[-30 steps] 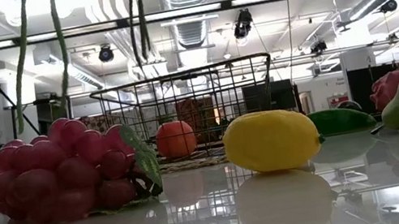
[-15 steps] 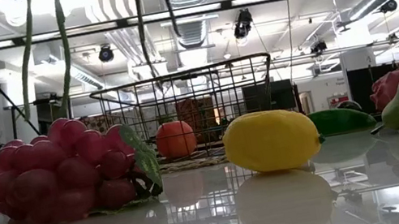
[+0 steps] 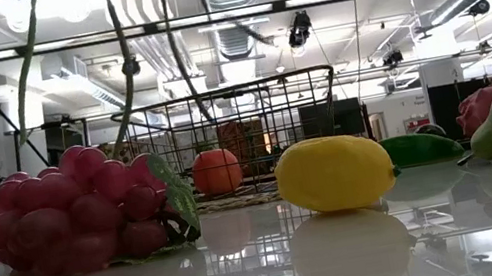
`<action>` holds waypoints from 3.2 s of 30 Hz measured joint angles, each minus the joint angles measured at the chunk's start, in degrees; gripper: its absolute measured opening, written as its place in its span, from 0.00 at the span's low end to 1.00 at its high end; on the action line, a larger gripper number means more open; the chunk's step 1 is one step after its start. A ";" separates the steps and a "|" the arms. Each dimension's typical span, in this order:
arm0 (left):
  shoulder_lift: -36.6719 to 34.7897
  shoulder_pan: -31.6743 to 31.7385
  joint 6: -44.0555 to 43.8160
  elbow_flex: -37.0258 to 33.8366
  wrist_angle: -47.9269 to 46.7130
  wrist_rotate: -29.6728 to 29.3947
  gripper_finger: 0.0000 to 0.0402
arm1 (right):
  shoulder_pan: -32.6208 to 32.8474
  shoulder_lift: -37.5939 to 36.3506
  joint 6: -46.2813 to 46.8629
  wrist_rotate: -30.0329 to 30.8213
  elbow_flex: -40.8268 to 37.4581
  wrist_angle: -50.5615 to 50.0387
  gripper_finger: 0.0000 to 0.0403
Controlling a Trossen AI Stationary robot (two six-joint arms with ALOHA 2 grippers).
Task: Build produce basket
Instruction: Put the string beans into the wire basket
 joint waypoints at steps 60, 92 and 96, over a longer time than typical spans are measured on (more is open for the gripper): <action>18.92 12.95 30.17 11.10 7.29 22.79 0.68 | 1.71 -5.81 6.78 2.74 18.36 -36.48 0.05; 14.10 8.81 31.30 8.39 10.42 29.89 0.00 | 1.83 -9.16 11.74 3.09 11.86 -28.63 0.05; 14.07 8.77 31.28 8.28 14.11 31.53 0.00 | 1.77 -7.25 11.50 3.05 7.49 -22.53 0.05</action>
